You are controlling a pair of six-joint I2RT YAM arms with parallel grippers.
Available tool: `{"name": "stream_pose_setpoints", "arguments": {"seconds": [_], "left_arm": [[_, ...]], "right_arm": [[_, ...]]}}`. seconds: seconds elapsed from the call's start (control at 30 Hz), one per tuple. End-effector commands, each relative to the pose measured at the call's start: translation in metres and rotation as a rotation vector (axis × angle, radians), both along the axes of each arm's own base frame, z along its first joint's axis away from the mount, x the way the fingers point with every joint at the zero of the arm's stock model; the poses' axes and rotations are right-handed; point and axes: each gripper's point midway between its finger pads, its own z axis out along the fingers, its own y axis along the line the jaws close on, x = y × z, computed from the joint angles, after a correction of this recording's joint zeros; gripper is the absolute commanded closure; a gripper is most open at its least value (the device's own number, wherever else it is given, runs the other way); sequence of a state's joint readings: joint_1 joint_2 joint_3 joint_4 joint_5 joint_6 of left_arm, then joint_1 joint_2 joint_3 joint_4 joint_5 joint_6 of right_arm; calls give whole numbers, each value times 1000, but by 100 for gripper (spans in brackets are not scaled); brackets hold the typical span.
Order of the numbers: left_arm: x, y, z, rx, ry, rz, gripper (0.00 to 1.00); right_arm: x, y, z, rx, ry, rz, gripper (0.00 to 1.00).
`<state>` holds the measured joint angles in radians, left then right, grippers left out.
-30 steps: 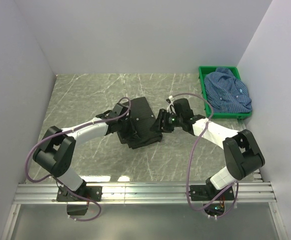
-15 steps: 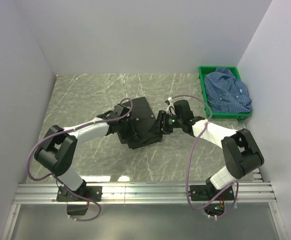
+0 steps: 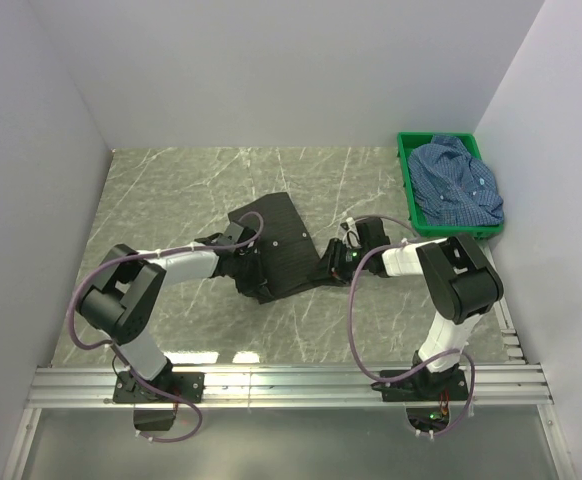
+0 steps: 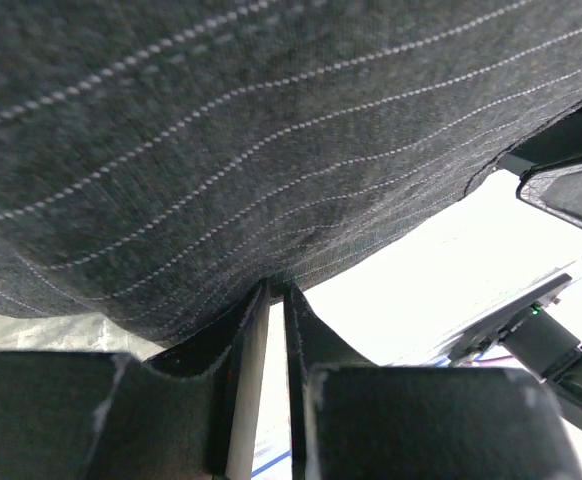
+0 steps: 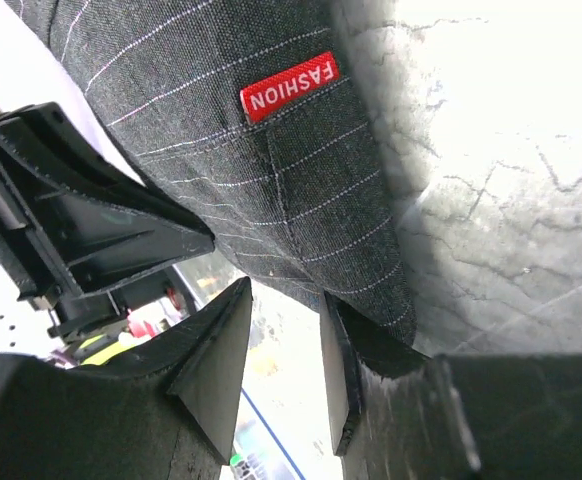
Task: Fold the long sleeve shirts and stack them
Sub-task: Fold the shirt
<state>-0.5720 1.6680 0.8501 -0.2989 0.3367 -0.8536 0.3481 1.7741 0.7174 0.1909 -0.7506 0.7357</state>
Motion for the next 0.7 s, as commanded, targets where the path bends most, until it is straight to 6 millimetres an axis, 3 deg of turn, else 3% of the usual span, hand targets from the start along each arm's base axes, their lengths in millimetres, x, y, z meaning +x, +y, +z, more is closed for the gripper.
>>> {"name": "stream_pose_setpoints", "arguments": {"seconds": [0.0, 0.17, 0.3, 0.43, 0.53, 0.67], "left_arm": [[-9, 16, -21, 59, 40, 5, 81], [1, 18, 4, 49, -12, 12, 76], [22, 17, 49, 11, -104, 49, 68], [66, 12, 98, -63, -232, 103, 62], [99, 9, 121, -125, -278, 139, 60], [144, 1, 126, -177, -322, 199, 62]], "right_arm": [[3, -17, -21, -75, -2, -43, 59], [11, -20, 8, -104, -75, -36, 58], [35, -10, 70, -58, -213, -32, 58], [59, 12, 119, 18, -307, -16, 55], [81, 36, 143, 76, -358, -2, 51], [110, 68, 156, 163, -388, -6, 45]]}}
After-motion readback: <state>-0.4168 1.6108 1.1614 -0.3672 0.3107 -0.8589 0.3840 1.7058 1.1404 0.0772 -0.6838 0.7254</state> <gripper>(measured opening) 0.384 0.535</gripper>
